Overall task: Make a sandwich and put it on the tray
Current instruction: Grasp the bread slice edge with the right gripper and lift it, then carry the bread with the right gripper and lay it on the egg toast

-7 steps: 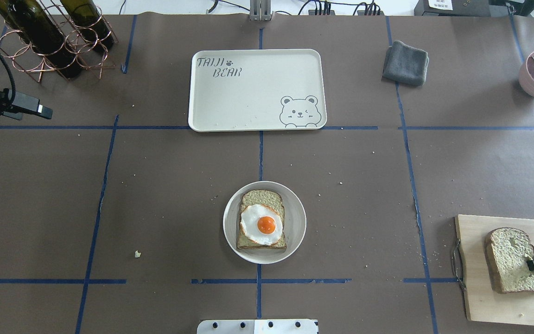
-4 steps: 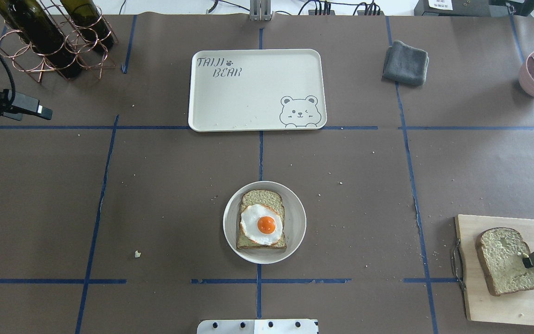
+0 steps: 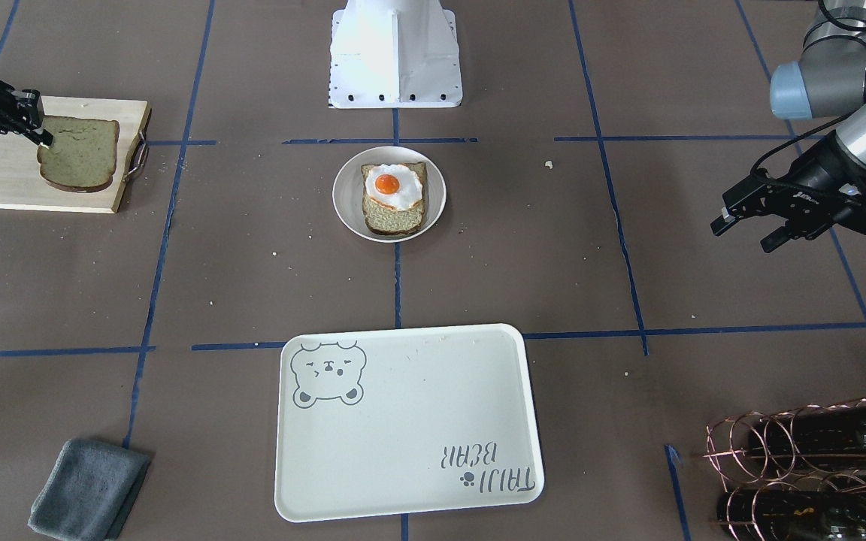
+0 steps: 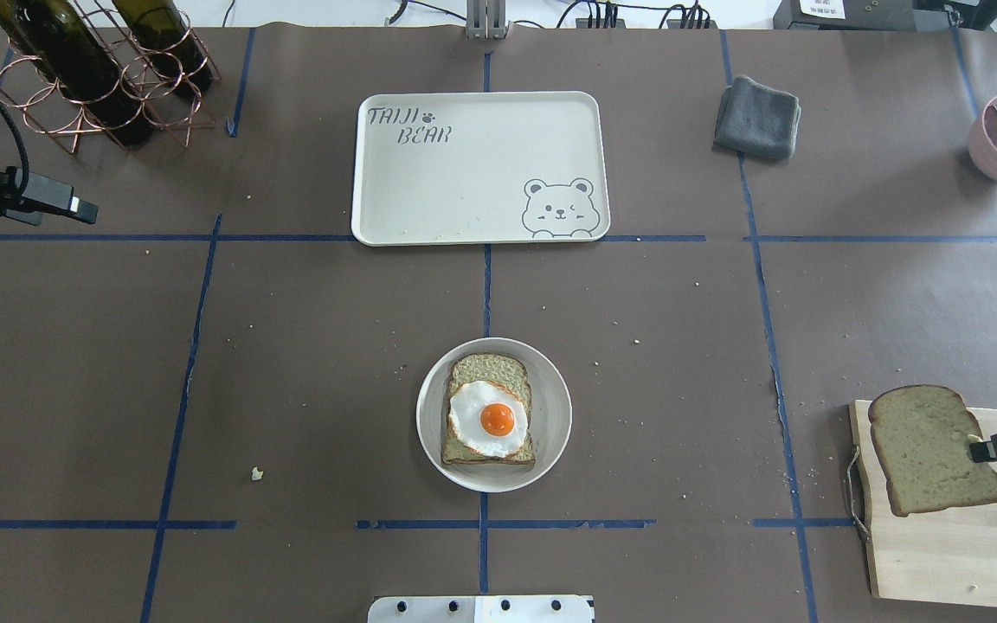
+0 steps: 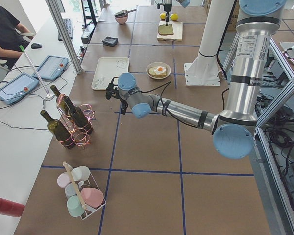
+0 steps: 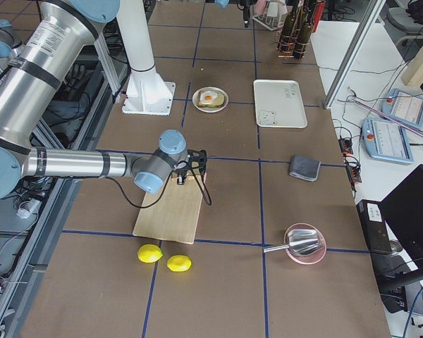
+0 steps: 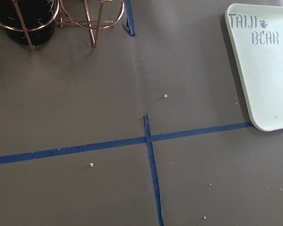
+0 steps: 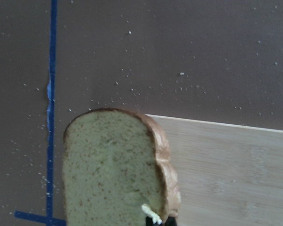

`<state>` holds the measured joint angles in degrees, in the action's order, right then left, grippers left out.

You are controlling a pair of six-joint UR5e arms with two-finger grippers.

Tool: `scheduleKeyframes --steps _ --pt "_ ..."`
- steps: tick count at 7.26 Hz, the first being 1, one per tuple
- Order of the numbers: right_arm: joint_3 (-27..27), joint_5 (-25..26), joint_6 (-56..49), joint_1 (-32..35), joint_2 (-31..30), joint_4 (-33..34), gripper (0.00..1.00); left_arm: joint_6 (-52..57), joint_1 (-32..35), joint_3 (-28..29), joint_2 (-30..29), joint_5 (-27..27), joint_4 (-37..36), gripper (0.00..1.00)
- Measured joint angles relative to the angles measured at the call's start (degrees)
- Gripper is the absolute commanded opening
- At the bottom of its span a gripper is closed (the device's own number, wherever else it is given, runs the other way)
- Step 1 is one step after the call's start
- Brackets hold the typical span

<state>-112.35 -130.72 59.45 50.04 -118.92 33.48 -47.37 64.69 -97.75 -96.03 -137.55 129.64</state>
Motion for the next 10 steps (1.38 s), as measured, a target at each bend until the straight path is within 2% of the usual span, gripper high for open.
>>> scheduleKeyframes --steps 2,3,4,6,7,8,10 --pt "-0.4 -10.9 0.2 9.0 5.3 -0.1 0.0 -0.1 0.0 0.0 0.0 0.0 0.0 1.0" --pt "-0.2 -13.4 0.9 10.8 8.8 0.2 0.0 -0.1 0.0 0.1 -0.1 0.0 0.0 1.0" --pt "0.5 -14.3 3.3 11.2 13.6 0.7 0.0 -0.2 -0.1 0.3 -0.1 0.0 0.0 1.0" --pt "3.4 -13.8 13.3 7.2 27.7 2.9 0.0 -0.4 -0.1 0.8 -0.4 0.1 -0.1 1.0" --pt "4.7 -10.8 17.7 2.8 34.4 4.6 0.0 -0.4 -0.1 1.0 -0.6 0.1 -0.1 1.0" --pt "5.3 -5.0 21.5 -3.2 40.3 7.4 0.0 -0.5 -0.1 1.0 -0.7 0.0 0.0 1.0" --pt "5.8 11.1 25.2 -17.2 49.1 15.7 0.0 -0.5 -0.1 1.0 -0.8 -0.1 0.0 1.0"
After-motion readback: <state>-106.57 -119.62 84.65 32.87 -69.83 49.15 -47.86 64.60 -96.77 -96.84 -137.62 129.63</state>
